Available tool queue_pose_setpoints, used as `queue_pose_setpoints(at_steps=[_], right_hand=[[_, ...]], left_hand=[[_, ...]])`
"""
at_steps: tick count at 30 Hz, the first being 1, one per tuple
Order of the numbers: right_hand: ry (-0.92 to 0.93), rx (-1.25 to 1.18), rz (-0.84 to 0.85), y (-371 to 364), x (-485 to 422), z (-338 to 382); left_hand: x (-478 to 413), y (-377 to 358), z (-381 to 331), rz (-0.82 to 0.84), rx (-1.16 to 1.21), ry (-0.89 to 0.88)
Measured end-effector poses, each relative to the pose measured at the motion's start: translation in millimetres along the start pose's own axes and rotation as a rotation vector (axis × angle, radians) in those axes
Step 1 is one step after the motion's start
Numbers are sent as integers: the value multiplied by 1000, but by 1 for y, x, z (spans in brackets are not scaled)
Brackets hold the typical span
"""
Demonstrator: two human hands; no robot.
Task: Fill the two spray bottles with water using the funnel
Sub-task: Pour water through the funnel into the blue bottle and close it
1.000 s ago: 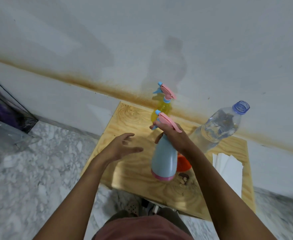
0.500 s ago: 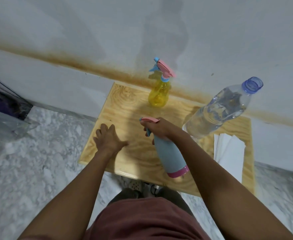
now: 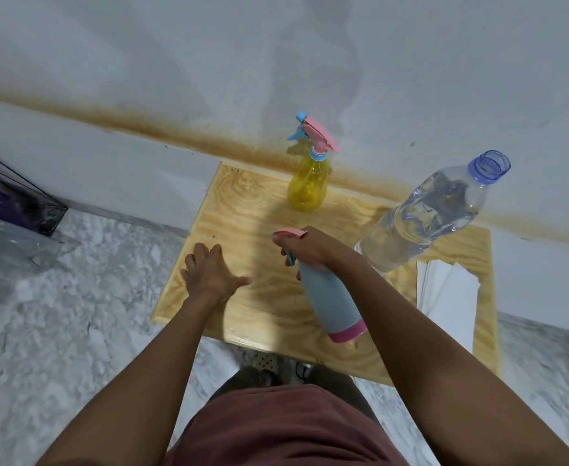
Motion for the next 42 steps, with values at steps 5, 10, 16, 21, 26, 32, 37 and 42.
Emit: queue_pose_setpoints(at_steps=[5, 10, 16, 21, 26, 32, 37, 42], right_hand=[[-48, 28, 11, 1, 4, -4], [-24, -30, 16, 3, 8, -3], [18, -9, -28, 2, 5, 2], [26, -48, -34, 2, 13, 7], [78, -45, -30, 4, 20, 16], [323, -114, -203, 28, 50, 48], [511, -350, -335, 43, 69, 68], [626, -326, -457, 53, 76, 90]], left_hand=[[0, 0, -1, -8, -15, 1], [-2, 1, -1, -15, -25, 4], [-1, 0, 0, -18, -8, 1], [0, 0, 0, -25, 1, 1], [1, 3, -1, 6, -7, -5], [28, 12, -48, 355, 304, -334], [69, 30, -105, 445, 561, -539], [65, 62, -120, 187, 706, -604]])
Point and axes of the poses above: each hand's wrist, its own x-axis away from the middle knuckle, its own y-axis out of the back of the hand, z = x × y, the point moved 8 cm from there along -x, towards the middle knuckle, and after that the axes turned 4 degrees about x, right-handed, at the moved point
